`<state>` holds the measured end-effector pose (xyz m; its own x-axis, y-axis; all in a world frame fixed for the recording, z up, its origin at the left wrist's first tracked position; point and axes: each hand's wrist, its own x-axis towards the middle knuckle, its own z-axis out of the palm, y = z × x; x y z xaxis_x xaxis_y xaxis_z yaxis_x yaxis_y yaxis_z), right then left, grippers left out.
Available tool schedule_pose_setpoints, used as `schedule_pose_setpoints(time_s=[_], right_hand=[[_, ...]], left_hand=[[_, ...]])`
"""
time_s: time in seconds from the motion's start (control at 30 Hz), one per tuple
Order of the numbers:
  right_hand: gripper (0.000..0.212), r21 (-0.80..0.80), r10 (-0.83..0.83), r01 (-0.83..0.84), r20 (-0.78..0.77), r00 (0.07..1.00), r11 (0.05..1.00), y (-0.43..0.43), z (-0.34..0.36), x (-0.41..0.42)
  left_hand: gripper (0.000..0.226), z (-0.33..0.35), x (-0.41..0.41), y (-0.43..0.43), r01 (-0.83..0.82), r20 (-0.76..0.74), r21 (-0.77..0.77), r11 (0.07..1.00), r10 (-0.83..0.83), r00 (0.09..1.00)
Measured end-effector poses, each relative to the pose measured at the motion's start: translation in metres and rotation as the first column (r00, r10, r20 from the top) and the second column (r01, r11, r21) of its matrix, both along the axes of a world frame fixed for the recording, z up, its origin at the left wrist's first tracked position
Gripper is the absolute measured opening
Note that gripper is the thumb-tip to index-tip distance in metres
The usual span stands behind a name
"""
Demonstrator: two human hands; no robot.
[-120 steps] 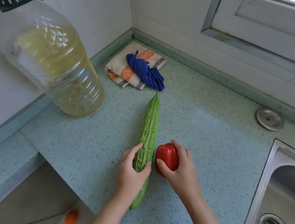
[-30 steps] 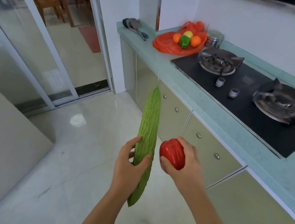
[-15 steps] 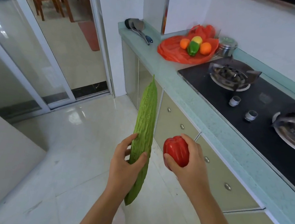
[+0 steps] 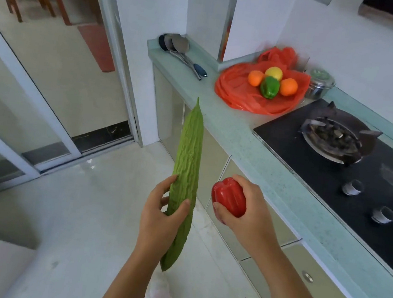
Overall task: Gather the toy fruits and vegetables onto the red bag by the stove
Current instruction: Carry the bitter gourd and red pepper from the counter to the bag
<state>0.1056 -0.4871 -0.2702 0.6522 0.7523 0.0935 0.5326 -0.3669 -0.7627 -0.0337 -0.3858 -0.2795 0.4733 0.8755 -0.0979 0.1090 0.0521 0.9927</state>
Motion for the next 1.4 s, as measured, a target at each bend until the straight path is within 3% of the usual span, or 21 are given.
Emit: schedule_pose_setpoints(time_s=[0.2, 0.43, 0.9, 1.17, 1.4], right_hand=[[0.06, -0.013, 0.048, -0.047, 0.033, 0.998, 0.999, 0.093, 0.007, 0.018], [0.059, -0.036, 0.008, -0.008, 0.013, 1.0, 0.999, 0.137, 0.002, 0.041], [0.064, 0.015, -0.211, 0.212, -0.05, 0.976, 0.977, 0.248, -0.008, 0.172], [0.064, 0.087, -0.402, 0.407, -0.074, 0.913, 0.909, 0.289, 0.006, 0.271], [0.064, 0.076, -0.482, 0.488, -0.084, 0.872, 0.869, 0.304, 0.003, 0.316]], left_hand=[[0.049, 0.006, 0.026, 0.091, 0.047, 0.016, 0.005, 0.999, -0.047, 0.999], [0.049, 0.003, 0.054, 0.149, 0.109, 0.01, 0.013, 0.994, -0.109, 0.994], [0.045, -0.009, 0.183, 0.264, 0.233, -0.025, -0.01, 0.973, -0.233, 0.972], [0.046, 0.008, 0.313, 0.338, 0.407, -0.126, 0.128, 0.904, -0.393, 0.911], [0.049, -0.008, 0.367, 0.369, 0.5, -0.222, 0.158, 0.851, -0.463, 0.858]])
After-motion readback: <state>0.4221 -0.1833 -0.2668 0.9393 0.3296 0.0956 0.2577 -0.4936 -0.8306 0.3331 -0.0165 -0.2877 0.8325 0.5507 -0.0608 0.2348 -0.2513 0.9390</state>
